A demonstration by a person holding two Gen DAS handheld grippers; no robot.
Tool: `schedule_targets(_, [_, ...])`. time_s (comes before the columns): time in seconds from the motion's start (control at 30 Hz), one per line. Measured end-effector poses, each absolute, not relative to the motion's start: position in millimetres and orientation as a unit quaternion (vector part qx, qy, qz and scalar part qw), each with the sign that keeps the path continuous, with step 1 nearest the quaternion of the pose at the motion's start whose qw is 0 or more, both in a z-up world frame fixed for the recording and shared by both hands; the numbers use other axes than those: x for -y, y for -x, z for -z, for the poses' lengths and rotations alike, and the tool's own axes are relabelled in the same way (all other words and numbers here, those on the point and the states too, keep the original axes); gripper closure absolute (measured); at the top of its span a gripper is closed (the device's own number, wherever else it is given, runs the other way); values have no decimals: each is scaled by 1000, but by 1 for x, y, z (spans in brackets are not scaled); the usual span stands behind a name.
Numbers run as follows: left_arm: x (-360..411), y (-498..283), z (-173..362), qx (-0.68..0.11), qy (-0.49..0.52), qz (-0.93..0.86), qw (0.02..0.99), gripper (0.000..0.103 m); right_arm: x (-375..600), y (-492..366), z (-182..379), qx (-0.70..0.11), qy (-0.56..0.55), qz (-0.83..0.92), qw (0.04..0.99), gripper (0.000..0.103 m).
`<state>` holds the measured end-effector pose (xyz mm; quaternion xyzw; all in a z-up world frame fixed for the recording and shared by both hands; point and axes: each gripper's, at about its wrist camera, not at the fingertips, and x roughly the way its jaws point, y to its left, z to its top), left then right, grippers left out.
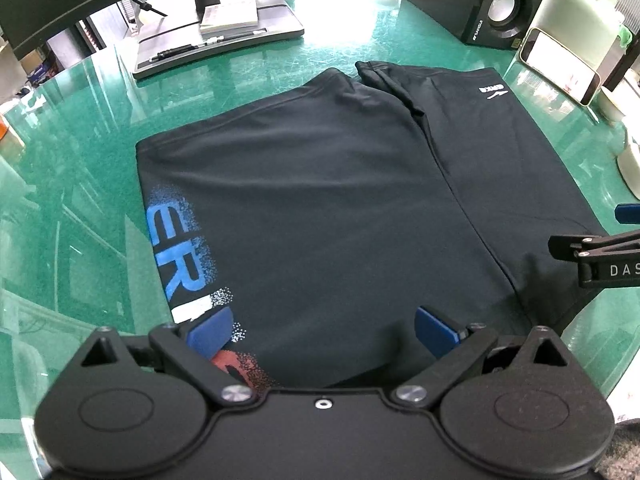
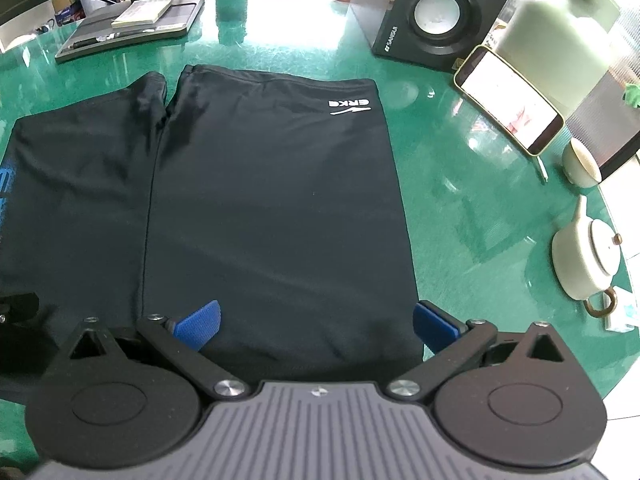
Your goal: Fold clothes
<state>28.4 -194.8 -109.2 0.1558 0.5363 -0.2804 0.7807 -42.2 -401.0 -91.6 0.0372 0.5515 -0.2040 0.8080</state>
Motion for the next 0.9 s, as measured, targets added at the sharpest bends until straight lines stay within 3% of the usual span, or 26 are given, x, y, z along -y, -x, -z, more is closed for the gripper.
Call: schedule_targets(0.9, [198, -26, 98, -521, -170, 264, 794, 5, 394, 52, 87, -543, -45, 195, 815, 1])
